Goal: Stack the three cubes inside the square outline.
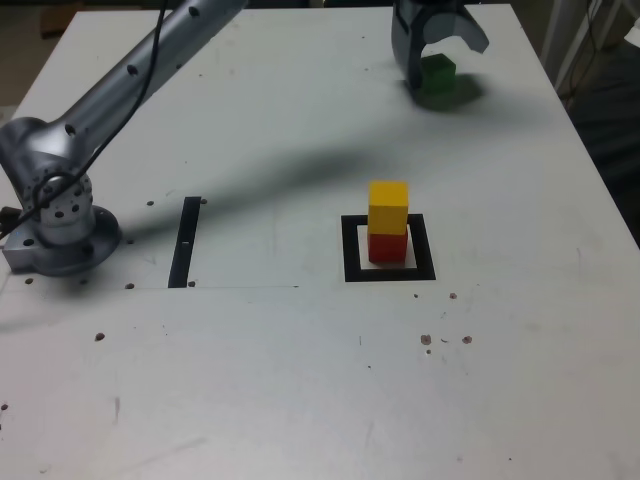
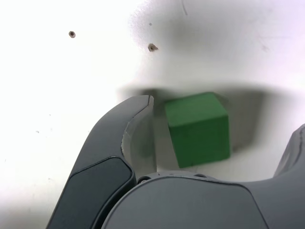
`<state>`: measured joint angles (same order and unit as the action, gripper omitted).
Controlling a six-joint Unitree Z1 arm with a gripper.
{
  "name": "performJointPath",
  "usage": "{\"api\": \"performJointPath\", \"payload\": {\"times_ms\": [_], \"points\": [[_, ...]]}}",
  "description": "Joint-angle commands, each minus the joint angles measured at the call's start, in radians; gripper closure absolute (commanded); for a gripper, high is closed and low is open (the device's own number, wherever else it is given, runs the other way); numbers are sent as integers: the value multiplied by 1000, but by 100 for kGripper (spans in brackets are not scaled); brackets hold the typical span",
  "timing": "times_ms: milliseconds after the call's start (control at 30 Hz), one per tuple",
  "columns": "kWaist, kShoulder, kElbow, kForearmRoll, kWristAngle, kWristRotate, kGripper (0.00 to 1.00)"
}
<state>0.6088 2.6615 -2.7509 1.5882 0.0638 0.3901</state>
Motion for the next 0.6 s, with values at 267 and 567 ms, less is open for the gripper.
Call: {"api": "performJointPath", "payload": {"times_ms": [267, 567], "points": [[5, 22, -27, 10, -2, -17, 28], [2, 20, -40, 7, 19, -23, 64]]}}
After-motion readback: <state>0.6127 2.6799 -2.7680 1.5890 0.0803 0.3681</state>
